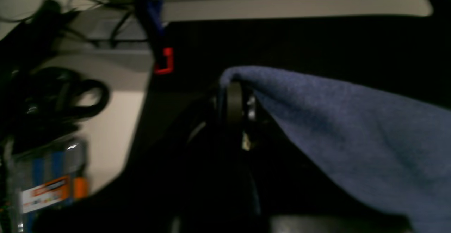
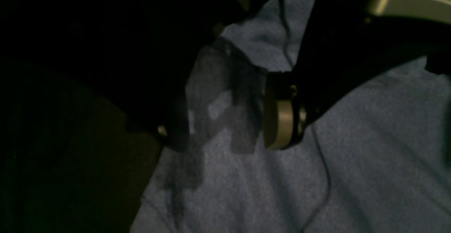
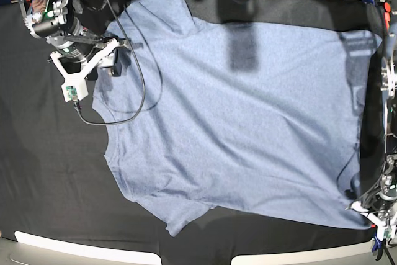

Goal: Layout the t-shirt on the table in an organized manner, then fold the t-shirt properly
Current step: 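Drag the held shirt edge with the left gripper along the hem, then release, then grasp the shoulder corner of the shirt with the left gripper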

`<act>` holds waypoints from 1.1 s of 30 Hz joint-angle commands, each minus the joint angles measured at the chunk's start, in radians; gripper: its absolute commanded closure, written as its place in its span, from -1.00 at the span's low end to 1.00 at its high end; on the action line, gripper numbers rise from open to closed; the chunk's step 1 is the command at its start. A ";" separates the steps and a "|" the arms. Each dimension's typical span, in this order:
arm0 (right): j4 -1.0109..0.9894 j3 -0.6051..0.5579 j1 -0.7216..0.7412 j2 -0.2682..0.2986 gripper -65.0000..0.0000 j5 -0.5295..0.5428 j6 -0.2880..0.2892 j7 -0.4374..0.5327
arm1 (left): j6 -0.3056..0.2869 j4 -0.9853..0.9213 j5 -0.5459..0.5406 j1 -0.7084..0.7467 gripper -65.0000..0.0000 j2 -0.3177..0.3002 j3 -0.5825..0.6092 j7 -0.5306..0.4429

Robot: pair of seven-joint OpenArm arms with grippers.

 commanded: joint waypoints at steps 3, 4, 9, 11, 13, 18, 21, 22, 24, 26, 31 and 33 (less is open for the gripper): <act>0.016 0.004 0.005 0.005 -0.01 0.007 0.011 0.016 | 0.011 0.016 0.032 -0.047 0.50 -0.013 0.002 -0.020; 0.016 0.004 0.005 0.005 -0.01 0.007 0.011 0.011 | 0.010 0.016 0.032 -0.047 0.30 -0.014 0.002 -0.008; 0.016 0.004 0.005 0.005 -0.01 0.007 0.011 0.009 | 0.007 0.016 0.027 -0.052 0.24 -0.016 0.002 0.081; 0.016 0.004 0.005 0.005 -0.01 0.007 0.011 0.009 | 0.004 0.016 0.000 -0.051 0.24 -0.020 0.002 0.118; 0.016 0.004 0.005 0.006 -0.01 0.007 0.011 0.009 | -0.036 0.016 -0.055 -0.048 0.25 -0.030 0.002 0.156; 0.016 0.004 0.005 0.006 -0.01 0.008 0.011 0.009 | -0.245 0.055 -0.199 0.012 0.25 -0.077 -0.002 0.275; 0.016 0.004 0.005 0.006 -0.01 0.008 0.011 0.012 | -0.266 0.169 -0.239 0.114 0.25 -0.111 -0.067 0.347; 0.016 0.004 0.005 0.006 -0.01 0.009 0.011 0.014 | -0.267 0.222 -0.257 0.159 0.25 -0.120 -0.106 0.372; 0.016 0.004 0.005 0.005 -0.01 0.015 0.011 0.020 | -0.271 0.343 -0.285 0.262 0.25 -0.132 -0.200 0.421; 0.016 0.004 0.005 0.005 -0.01 0.020 0.011 0.023 | -0.271 0.470 -0.287 0.377 0.25 -0.132 -0.293 0.461; 0.016 0.004 0.005 0.005 -0.01 0.046 0.011 0.028 | -0.270 0.761 -0.307 0.687 0.25 -0.124 -0.451 0.479; 0.016 0.004 0.005 0.005 -0.01 0.045 0.011 0.027 | -0.270 0.851 -0.306 0.797 0.24 -0.107 -0.513 0.484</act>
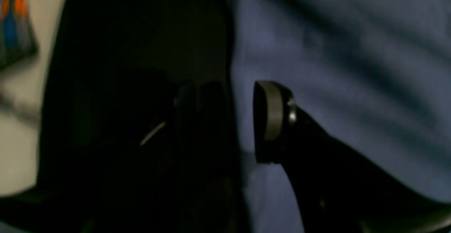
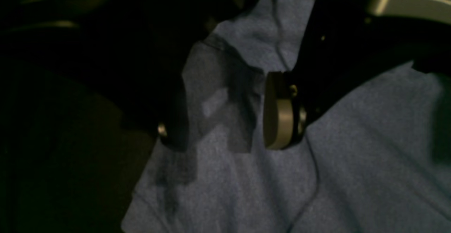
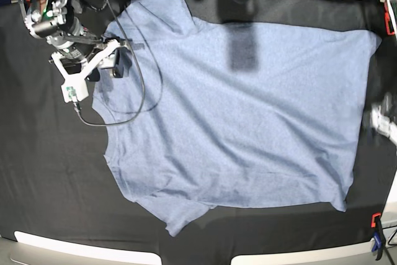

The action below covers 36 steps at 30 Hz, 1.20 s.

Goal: Layout the t-shirt on the table in an organized manner, then fold the t-shirt properly
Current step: 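Grasp the shoulder corner of the shirt with the left gripper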

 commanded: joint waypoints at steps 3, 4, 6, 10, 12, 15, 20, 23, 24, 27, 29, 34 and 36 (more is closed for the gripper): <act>0.016 0.004 0.005 0.009 -0.01 0.013 0.011 0.022 | 0.000 0.122 -0.039 0.108 0.24 0.019 -0.113 0.000; 0.016 0.004 0.005 0.008 -0.01 0.013 0.011 0.023 | -0.001 0.148 -0.051 0.150 0.24 0.035 -0.146 0.002; 0.016 0.004 0.005 0.008 -0.01 0.013 0.011 0.023 | -0.015 0.191 -0.061 0.227 0.24 0.066 -0.201 0.002; 0.016 0.004 0.005 0.009 -0.01 0.013 0.011 0.023 | -0.080 0.223 -0.059 0.348 0.24 0.101 -0.246 0.002; 0.016 0.004 0.005 0.009 -0.01 0.013 0.011 0.022 | -0.093 0.222 -0.056 0.392 0.24 0.101 -0.247 0.001; 0.016 0.004 0.005 0.009 -0.01 0.013 0.011 0.023 | -0.093 0.222 -0.056 0.418 0.24 0.101 -0.270 0.000; 0.016 0.004 0.005 0.009 -0.01 0.013 0.011 0.022 | -0.093 0.221 -0.056 0.428 0.24 0.101 -0.348 0.043; 0.016 0.004 0.005 0.009 -0.01 0.013 0.011 0.022 | -0.123 0.222 -0.061 0.453 0.24 0.100 -0.360 0.073; 0.016 0.004 0.005 0.009 -0.01 0.013 0.011 0.021 | -0.155 0.222 -0.083 0.460 0.24 0.101 -0.359 0.082; 0.016 0.004 0.005 0.009 -0.01 0.013 0.011 0.022 | -0.206 0.222 -0.203 0.477 0.24 0.101 -0.359 0.140; 0.016 0.004 0.005 0.009 -0.01 0.013 0.011 0.022 | -0.214 0.221 -0.224 0.476 0.24 0.103 -0.359 0.154; 0.016 0.004 0.005 0.009 -0.01 0.013 0.011 0.011 | -0.214 0.221 -0.213 0.476 0.24 0.105 -0.355 0.127; 0.016 0.004 0.005 0.008 -0.01 0.013 0.011 0.011 | -0.217 0.214 -0.200 0.471 0.24 0.116 -0.354 0.096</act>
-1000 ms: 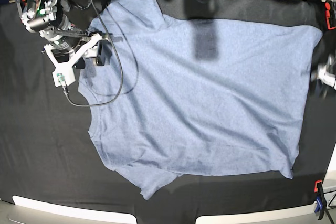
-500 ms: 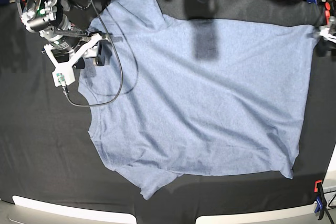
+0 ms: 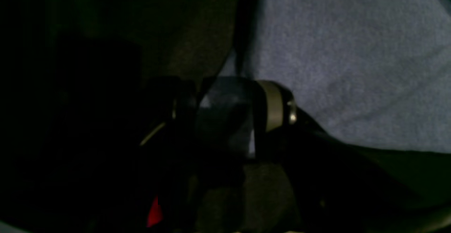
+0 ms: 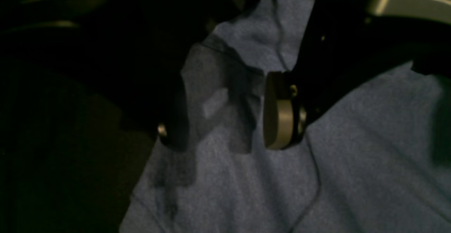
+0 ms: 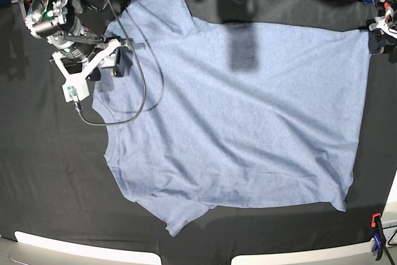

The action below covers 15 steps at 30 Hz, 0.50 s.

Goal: Layout the t-shirt on the table in an organized manner, then fold the t-shirt properly
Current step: 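Grasp the shoulder corner of the shirt with the left gripper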

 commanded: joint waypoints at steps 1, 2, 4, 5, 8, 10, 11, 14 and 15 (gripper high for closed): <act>0.016 0.004 0.005 0.008 -0.01 0.013 0.010 0.019 | -0.004 0.001 0.008 -0.003 0.24 -0.013 -0.003 -0.050; 0.016 0.004 0.005 0.008 -0.01 0.013 0.011 0.015 | -0.004 -0.013 0.031 -0.005 0.24 -0.008 0.004 -0.085; 0.016 0.004 0.005 0.008 -0.01 0.013 0.010 0.008 | -0.004 -0.043 0.066 -0.006 0.24 -0.009 0.021 -0.118; 0.016 0.004 0.004 0.008 -0.01 0.013 0.011 0.006 | -0.005 -0.054 0.068 -0.007 0.24 -0.008 0.027 -0.106; 0.016 0.004 0.004 0.008 -0.01 0.013 0.010 0.006 | -0.053 -0.065 0.043 -0.003 0.24 -0.008 0.037 -0.033; 0.016 0.004 0.005 0.008 -0.01 0.013 0.010 0.006 | -0.065 -0.065 -0.042 -0.002 0.24 -0.008 0.037 0.053; 0.016 0.004 0.005 0.008 -0.01 0.013 0.010 0.006 | -0.065 -0.065 -0.088 -0.002 0.24 -0.008 0.037 0.093; 0.016 0.004 0.005 0.008 -0.01 0.013 0.010 0.006 | -0.065 -0.061 -0.198 -0.002 0.26 -0.008 0.037 0.144; 0.016 0.004 0.005 0.008 -0.01 0.013 0.010 0.006 | -0.065 -0.061 -0.207 -0.002 0.34 -0.008 0.037 0.143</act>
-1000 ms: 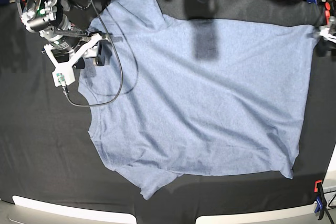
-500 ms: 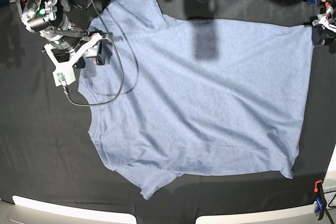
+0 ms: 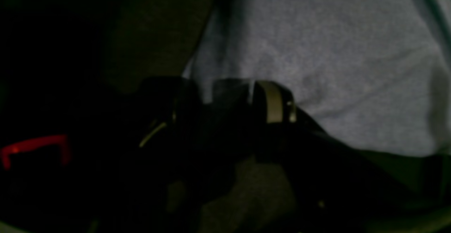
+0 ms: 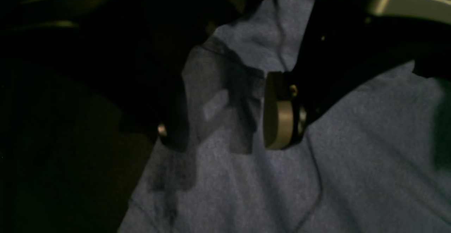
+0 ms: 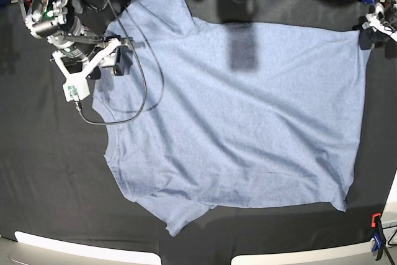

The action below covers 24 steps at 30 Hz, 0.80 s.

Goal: Layout the t-shirt on the table in an organized manner, then fold the t-shirt properly
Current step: 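Grasp the shoulder corner of the shirt with the left gripper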

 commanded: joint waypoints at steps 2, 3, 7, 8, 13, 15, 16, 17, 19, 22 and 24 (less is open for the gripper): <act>0.016 0.004 0.005 0.008 -0.01 0.012 0.010 0.015 | -0.008 0.013 -0.020 0.003 0.60 -0.017 -0.005 -0.026; 0.016 0.004 0.005 0.008 -0.01 0.013 0.010 0.011 | -0.008 0.013 -0.020 0.003 0.79 -0.017 -0.005 -0.031; 0.016 0.020 0.004 0.008 -0.01 0.089 0.010 -0.008 | -0.008 0.013 -0.020 0.000 1.00 -0.017 -0.005 -0.061; 0.016 0.035 0.004 0.008 -0.01 0.122 0.011 -0.019 | -0.008 0.013 -0.020 0.000 1.00 -0.017 -0.005 -0.066; 0.016 0.180 -0.036 0.008 -0.01 0.262 0.012 -0.095 | -0.008 0.013 -0.020 -0.003 1.00 -0.016 -0.005 -0.069; 0.016 0.224 -0.070 0.007 -0.01 0.298 0.018 -0.143 | -0.008 0.013 -0.020 -0.010 1.00 -0.014 -0.005 -0.069; 0.016 0.236 -0.091 0.007 -0.01 0.295 0.022 -0.150 | -0.008 0.013 -0.019 -0.014 1.00 -0.011 -0.005 -0.068; 0.016 0.243 -0.115 0.006 -0.01 0.290 0.027 -0.149 | -0.008 0.013 -0.020 -0.017 1.00 -0.008 -0.005 -0.068; 0.016 0.246 -0.158 0.005 -0.01 0.288 0.030 -0.149 | -0.008 0.013 -0.020 -0.019 1.00 -0.002 -0.005 -0.069; 0.016 0.246 -0.190 -0.003 -0.01 0.287 0.029 -0.145 | -0.008 0.013 -0.020 -0.018 1.00 0.006 -0.005 -0.068; 0.015 0.246 -0.194 -0.025 -0.01 0.284 0.029 -0.141 | -0.008 0.013 -0.020 -0.019 1.00 0.008 -0.005 -0.064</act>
